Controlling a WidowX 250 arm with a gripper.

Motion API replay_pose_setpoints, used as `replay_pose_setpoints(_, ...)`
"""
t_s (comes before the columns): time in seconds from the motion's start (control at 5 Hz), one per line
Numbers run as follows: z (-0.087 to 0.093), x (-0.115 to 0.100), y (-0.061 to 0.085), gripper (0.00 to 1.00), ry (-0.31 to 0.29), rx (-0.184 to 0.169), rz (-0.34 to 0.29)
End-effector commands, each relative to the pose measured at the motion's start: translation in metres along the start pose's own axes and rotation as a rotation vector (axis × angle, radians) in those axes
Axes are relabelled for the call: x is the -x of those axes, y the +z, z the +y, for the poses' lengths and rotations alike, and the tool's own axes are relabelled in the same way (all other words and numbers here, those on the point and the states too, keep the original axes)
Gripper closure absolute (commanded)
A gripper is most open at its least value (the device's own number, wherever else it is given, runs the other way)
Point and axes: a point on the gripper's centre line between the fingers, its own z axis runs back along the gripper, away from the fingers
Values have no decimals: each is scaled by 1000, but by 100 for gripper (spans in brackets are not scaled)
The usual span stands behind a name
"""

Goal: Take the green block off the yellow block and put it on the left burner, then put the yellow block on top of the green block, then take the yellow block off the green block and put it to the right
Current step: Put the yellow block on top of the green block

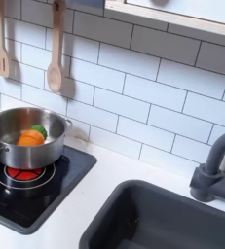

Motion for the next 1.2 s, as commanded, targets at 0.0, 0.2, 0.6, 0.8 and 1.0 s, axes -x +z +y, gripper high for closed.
replay_pose_setpoints(0.0,7,-10,-12,100,9,-15,23)
replay_pose_setpoints(0.2,10,-14,-16,100,15,-25,23)
replay_pose_setpoints(0.6,13,-12,-19,100,25,-38,27)
replay_pose_setpoints(0.8,14,-12,-19,100,25,-44,14)
replay_pose_setpoints(1.0,15,-10,-27,100,28,-49,31)
